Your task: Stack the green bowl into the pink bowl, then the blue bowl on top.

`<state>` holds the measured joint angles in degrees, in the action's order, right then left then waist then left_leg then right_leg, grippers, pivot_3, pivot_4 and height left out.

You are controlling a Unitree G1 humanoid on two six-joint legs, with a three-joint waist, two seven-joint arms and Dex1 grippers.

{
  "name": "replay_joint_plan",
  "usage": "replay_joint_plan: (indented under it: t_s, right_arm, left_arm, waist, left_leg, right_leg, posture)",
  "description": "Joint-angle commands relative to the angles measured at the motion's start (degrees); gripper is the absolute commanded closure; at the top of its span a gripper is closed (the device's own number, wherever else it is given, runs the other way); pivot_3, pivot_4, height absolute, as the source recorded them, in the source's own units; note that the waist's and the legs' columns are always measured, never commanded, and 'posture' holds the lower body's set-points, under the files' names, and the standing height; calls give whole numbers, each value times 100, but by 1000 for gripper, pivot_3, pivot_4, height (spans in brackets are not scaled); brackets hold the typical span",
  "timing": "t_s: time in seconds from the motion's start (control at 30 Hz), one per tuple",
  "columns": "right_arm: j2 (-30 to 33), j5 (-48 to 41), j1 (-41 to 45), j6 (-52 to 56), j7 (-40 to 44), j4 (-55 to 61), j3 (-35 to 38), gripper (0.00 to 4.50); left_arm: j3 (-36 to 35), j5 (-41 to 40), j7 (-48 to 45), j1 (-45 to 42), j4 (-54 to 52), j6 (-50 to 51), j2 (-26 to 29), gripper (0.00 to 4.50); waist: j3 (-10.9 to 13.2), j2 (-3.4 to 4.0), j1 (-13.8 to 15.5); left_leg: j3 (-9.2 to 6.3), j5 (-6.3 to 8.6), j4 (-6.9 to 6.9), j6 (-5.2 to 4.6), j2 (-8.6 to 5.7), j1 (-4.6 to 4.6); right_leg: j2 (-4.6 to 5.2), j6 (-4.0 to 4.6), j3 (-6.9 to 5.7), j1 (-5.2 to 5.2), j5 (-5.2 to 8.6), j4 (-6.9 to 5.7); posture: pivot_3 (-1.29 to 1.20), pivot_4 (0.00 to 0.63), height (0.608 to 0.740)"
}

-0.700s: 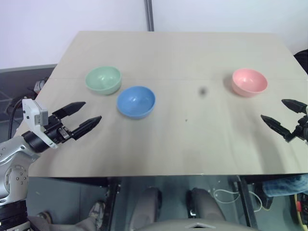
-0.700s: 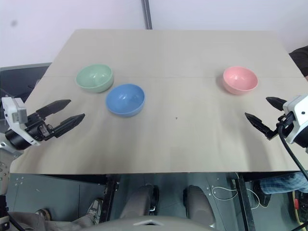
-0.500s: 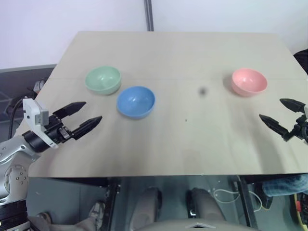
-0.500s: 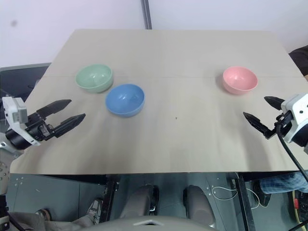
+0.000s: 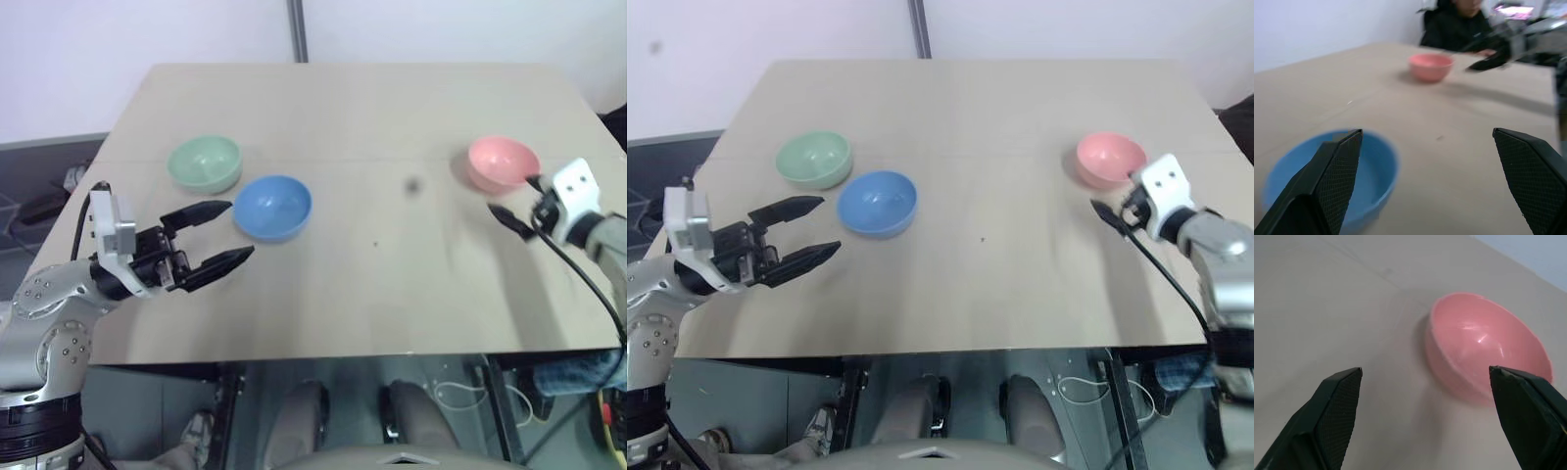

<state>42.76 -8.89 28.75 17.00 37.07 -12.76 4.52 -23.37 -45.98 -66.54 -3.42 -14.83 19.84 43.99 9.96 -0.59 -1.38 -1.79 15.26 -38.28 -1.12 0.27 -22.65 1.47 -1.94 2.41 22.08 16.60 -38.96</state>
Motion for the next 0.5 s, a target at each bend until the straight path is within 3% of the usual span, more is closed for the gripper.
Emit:
replay_joint_plan:
  t_s: [0.03, 0.17, 0.37, 0.43, 0.5]
  right_arm:
    - [-95, 571, 1099, -711, 20, -1662, -379, 0]
    - [-216, 1098, 1984, -1322, 335, -3320, -884, 0]
    - [-281, 1392, 2473, -1848, 686, -4322, -1097, 2775]
    - [-302, 1462, 2532, -1995, 667, -4405, -1122, 3259]
    - [-323, 1515, 2572, -2155, 677, -4430, -1129, 4018]
  left_arm:
    - [29, -68, -133, -71, -203, -83, 22, 27]
    - [-32, -83, 1, -42, -335, -78, 3, 27]
    - [-243, -145, 166, 335, -618, -78, -63, 0]
    - [-264, -133, 207, 387, -642, -95, -77, 0]
    - [-276, -122, 243, 416, -660, -101, -89, 0]
  waist:
    - [0, 0, -10]
    - [1, -1, -6]
    - [1, -1, -33]
    - [1, -1, -68]
    - [1, -1, -75]
  left_leg:
    - [0, 0, 0, 0, 0, -7]
    - [-1, -1, 3, 1, -3, -28]
    - [13, -14, -10, 24, -5, -116]
    - [14, -14, -9, 24, -5, -114]
    - [13, -14, -9, 24, -5, -110]
  right_leg:
    - [0, 0, -1, 6, 0, 0]
    - [3, 0, -4, 21, 0, 8]
    - [10, -2, 1, 110, -2, -2]
    - [10, -2, 2, 110, -2, -5]
    - [9, -2, 4, 110, -2, -10]
  posture:
    - [0, 150, 740]
    - [0, 150, 740]
    - [0, 150, 740]
    - [0, 150, 740]
    - [0, 150, 740]
